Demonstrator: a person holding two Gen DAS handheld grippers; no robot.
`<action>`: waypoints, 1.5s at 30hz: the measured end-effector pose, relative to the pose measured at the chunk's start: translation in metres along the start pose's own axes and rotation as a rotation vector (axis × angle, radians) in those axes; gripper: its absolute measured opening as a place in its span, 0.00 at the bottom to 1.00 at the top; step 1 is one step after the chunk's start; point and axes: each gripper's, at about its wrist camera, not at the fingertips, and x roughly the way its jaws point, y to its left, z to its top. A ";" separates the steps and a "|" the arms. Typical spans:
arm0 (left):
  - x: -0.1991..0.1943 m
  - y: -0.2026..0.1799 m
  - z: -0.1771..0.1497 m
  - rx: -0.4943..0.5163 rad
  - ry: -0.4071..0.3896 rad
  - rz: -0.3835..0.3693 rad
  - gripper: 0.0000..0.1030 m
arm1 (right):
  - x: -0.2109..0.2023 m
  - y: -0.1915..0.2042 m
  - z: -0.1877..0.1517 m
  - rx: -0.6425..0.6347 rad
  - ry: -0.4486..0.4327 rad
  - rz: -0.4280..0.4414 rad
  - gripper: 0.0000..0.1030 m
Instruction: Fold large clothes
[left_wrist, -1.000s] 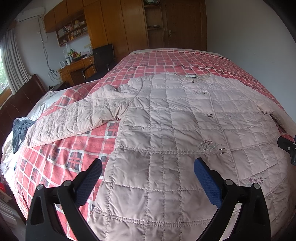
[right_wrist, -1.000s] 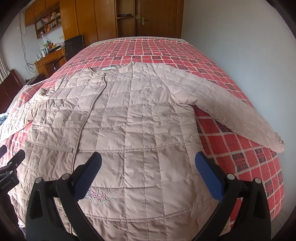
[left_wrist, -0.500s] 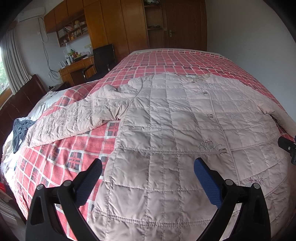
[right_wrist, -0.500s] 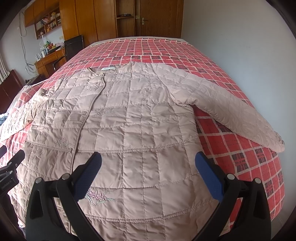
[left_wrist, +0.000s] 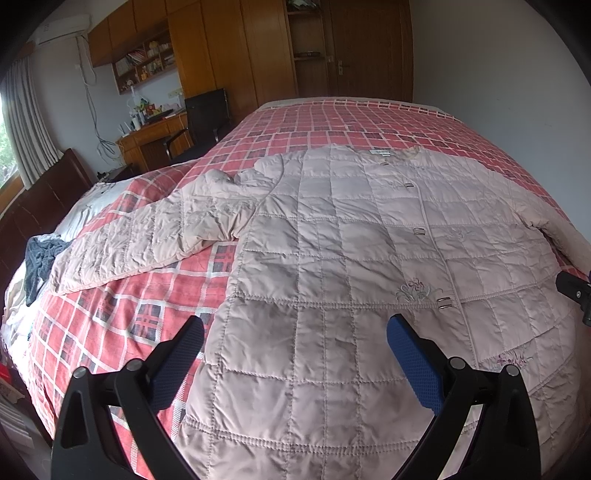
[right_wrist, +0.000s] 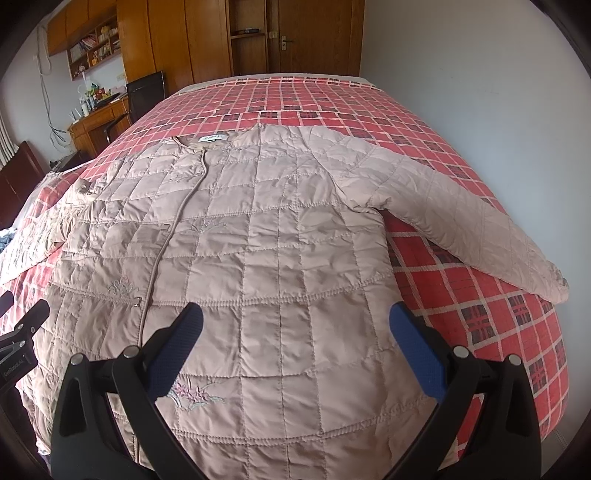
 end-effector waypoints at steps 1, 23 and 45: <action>0.000 -0.001 0.000 -0.001 0.000 0.000 0.96 | 0.001 -0.001 0.000 0.001 -0.001 0.001 0.97; 0.025 0.006 -0.001 -0.020 0.006 -0.070 0.96 | 0.078 -0.347 -0.016 0.809 0.218 -0.056 0.98; 0.026 0.016 0.001 -0.026 0.006 -0.067 0.96 | 0.036 -0.297 0.064 0.617 -0.120 0.023 0.06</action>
